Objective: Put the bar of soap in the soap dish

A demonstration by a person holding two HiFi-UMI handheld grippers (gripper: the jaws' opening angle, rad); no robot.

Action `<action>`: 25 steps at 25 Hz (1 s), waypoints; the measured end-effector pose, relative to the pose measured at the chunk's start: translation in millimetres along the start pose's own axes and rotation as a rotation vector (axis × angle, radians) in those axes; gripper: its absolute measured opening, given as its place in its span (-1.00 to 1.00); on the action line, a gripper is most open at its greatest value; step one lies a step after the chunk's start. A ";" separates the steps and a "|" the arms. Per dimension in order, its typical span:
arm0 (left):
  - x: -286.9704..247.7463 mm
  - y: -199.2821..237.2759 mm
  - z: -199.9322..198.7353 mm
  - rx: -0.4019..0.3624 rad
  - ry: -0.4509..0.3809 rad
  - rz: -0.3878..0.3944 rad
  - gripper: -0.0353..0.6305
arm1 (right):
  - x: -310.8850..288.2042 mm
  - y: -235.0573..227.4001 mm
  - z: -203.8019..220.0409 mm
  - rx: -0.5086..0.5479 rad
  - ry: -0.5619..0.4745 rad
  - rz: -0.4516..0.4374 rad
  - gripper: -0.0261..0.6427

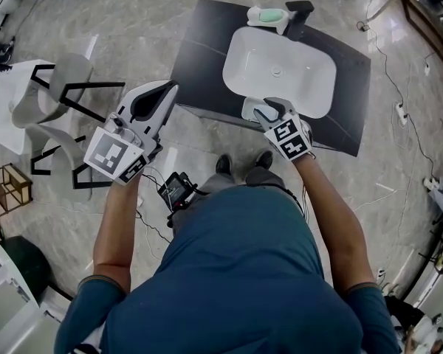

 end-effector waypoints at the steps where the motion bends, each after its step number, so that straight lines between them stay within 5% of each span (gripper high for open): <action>1: -1.2 -2.7 -1.9 -0.003 -0.004 0.008 -0.89 | 12.4 -1.0 -9.5 -0.017 -0.052 0.011 -0.55; 5: -8.6 -13.8 -9.3 -0.021 -0.022 0.046 -0.89 | 73.0 -6.5 -52.7 -0.085 -0.267 0.043 -0.87; 13: -24.0 -35.9 -25.1 -0.049 -0.059 0.126 -0.89 | 202.3 -12.2 -117.0 -0.174 -0.584 0.053 -0.88; 25: -29.6 -61.8 -40.5 -0.101 -0.089 0.210 -0.89 | 300.5 14.2 -144.1 -0.147 -0.720 0.086 -0.88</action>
Point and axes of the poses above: the fingertips, and each gripper's own axes: x backward along the fingers, y to its left, z out of its underside, the point moved 2 cm from there along x, backward along the fingers, and after that the axes turned 13 degrees about y, right-handed, at the moved point
